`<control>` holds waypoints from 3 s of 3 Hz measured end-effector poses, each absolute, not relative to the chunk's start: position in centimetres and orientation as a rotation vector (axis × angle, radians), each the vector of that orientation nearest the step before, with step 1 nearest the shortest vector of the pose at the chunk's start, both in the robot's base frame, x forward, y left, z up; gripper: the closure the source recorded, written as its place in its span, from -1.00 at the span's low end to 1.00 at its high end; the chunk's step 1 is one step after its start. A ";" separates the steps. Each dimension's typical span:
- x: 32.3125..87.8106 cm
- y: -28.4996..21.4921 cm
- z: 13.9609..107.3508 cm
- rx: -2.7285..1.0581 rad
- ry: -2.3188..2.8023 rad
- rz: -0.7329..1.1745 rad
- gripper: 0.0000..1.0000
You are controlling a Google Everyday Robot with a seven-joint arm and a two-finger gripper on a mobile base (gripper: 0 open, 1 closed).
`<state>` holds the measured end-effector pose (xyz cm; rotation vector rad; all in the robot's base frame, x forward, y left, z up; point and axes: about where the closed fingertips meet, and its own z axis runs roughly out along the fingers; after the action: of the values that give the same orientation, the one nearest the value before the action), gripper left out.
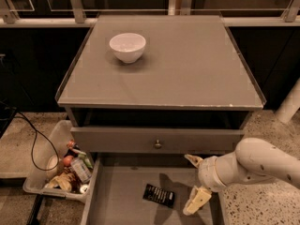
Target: Pick rxbar chocolate from middle drawer and place on counter
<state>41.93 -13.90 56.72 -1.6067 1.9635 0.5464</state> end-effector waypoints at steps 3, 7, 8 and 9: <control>42.2 -12.6 49.8 -1.572 2.045 0.548 -1.00; 43.5 -8.2 37.3 -1.417 2.018 0.563 -1.00; 43.7 -7.1 35.7 -1.404 2.017 0.571 -1.00; 44.0 -6.7 34.8 -1.387 2.024 0.566 -1.00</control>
Offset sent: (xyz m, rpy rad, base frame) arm 0.0014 0.0095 -0.0499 -0.0503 0.0481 -0.0249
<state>43.98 -6.67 34.78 -1.3866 2.0243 0.5662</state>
